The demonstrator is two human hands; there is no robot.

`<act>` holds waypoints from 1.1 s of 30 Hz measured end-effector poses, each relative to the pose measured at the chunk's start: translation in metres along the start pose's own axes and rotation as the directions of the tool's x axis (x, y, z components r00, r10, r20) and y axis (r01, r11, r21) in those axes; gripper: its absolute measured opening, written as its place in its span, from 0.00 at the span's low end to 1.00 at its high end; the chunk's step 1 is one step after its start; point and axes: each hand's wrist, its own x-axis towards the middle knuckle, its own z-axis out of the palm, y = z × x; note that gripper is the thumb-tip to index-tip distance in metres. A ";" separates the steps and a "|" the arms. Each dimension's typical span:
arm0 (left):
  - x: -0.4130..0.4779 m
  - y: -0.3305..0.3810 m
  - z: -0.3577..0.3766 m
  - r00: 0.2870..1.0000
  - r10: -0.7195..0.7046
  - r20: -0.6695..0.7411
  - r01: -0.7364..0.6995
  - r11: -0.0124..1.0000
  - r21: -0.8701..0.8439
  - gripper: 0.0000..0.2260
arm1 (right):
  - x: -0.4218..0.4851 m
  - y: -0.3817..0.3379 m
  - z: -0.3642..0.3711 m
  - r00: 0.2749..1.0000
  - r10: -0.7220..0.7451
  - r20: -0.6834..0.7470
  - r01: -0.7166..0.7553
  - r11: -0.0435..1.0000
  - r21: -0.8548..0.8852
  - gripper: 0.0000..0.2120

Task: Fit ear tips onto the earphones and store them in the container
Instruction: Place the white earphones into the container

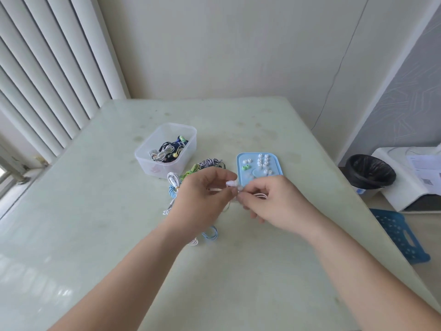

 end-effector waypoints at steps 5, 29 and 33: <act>0.008 0.016 -0.034 0.999 0.042 0.021 -0.042 0.999 0.000 0.06 | 0.025 -0.031 0.009 0.998 0.052 0.041 -0.065 0.890 0.451 0.12; 0.190 -0.024 -0.112 0.983 0.028 -0.180 0.157 0.372 0.915 0.09 | 0.155 -0.074 0.046 0.996 0.085 0.021 -0.086 0.908 0.411 0.06; 0.187 -0.015 -0.109 0.995 -0.044 -0.085 0.091 0.165 0.982 0.03 | 0.149 -0.067 0.041 0.996 0.089 0.030 -0.093 0.906 0.413 0.05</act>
